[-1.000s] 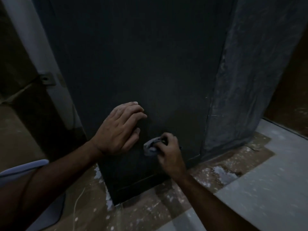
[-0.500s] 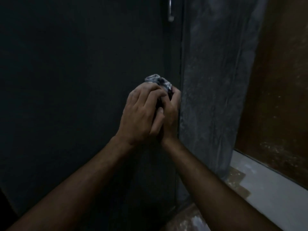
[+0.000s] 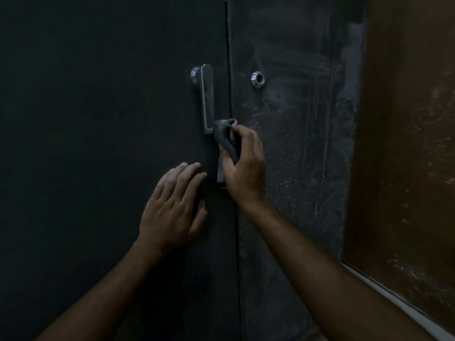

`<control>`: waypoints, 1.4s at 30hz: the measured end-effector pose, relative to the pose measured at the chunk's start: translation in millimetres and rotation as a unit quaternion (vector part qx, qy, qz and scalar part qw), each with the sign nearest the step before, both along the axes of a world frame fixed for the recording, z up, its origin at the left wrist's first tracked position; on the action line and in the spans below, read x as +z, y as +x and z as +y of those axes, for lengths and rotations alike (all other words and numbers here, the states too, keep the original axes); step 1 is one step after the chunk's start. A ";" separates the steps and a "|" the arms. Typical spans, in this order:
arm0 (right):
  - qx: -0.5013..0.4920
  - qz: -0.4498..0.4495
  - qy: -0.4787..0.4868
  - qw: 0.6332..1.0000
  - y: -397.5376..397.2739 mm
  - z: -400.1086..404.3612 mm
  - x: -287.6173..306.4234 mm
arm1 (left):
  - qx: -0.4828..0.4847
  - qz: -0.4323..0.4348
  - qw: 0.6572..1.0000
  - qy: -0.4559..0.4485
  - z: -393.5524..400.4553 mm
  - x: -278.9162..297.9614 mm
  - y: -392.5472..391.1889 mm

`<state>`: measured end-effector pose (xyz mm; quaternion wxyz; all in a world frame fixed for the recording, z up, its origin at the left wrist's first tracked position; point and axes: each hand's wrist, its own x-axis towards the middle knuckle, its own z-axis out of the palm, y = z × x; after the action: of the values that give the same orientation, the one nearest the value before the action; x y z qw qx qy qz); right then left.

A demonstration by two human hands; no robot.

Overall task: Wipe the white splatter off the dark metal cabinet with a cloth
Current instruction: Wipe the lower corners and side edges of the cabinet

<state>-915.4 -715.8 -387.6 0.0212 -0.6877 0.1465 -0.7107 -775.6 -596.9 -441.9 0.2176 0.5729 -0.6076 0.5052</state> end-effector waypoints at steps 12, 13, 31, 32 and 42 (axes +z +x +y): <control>0.009 -0.103 0.068 0.992 17.6 -14.8 55.6 | 0.086 -0.041 0.995 0.000 -8.4 -3.7 2.5; 0.006 -0.106 0.071 0.992 18.9 -12.3 57.6 | 0.091 -0.043 0.995 0.000 -8.9 -4.5 2.6; -0.114 0.036 -0.029 0.992 -15.8 -36.7 105.2 | 0.124 -0.045 0.991 -0.012 -12.5 -2.9 -2.4; -0.116 0.075 -0.048 0.989 -22.9 -39.2 92.9 | 0.131 -0.048 0.990 -0.012 -12.9 -2.9 -3.2; -0.158 0.001 -0.047 0.986 1.7 -39.8 157.4 | 0.158 -0.066 0.985 -0.007 -15.9 -4.6 -2.2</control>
<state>-913.7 -755.5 -230.2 -0.1239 -0.6567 0.2196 -0.7108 -777.8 -612.8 -446.5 0.0986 0.6259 -0.5183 0.5744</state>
